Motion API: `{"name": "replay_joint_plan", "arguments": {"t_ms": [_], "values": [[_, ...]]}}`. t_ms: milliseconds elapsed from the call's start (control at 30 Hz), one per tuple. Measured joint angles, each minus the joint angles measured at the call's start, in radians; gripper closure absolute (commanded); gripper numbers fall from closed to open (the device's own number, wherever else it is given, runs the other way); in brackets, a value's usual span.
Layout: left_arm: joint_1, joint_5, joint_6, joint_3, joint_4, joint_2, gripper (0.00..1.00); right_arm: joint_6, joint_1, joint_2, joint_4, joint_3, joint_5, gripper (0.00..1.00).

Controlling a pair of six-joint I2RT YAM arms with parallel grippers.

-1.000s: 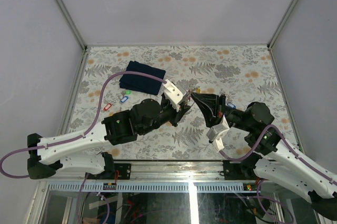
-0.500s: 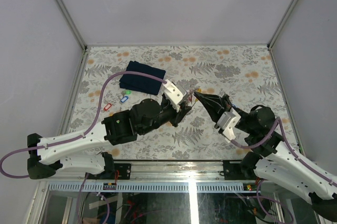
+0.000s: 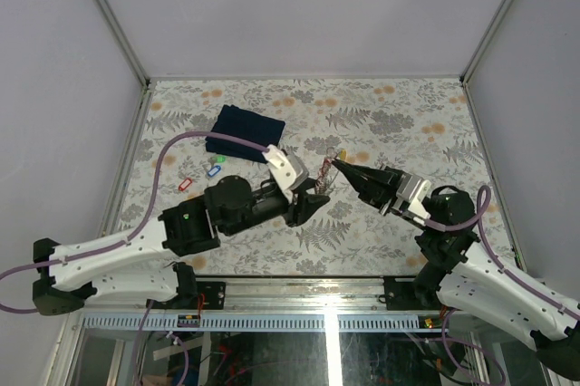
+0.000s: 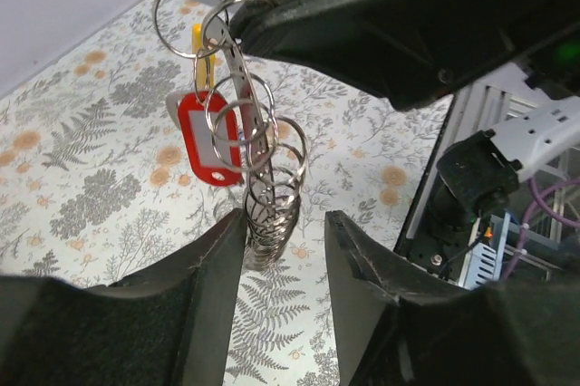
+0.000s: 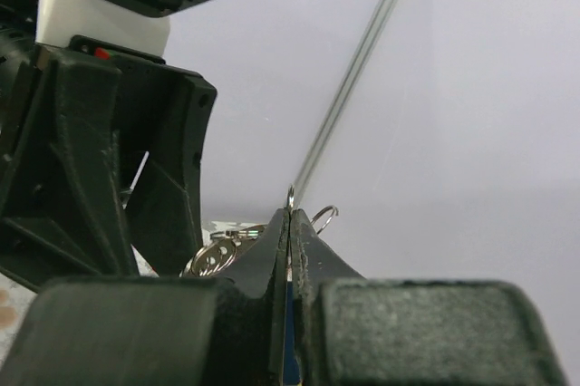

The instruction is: Put the keys on the keyring

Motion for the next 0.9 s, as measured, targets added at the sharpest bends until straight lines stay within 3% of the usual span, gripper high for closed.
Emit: {"name": "replay_joint_plan", "arguments": {"t_ms": [367, 900], "values": [[0.000, 0.143, 0.090, -0.116, 0.137, -0.257, 0.69, 0.131, 0.000, -0.019, 0.016, 0.000, -0.101, 1.00], [0.000, 0.350, 0.137, -0.060, 0.170, -0.172, 0.75, 0.280, 0.000, -0.020, 0.033, 0.006, -0.303, 1.00]]}}
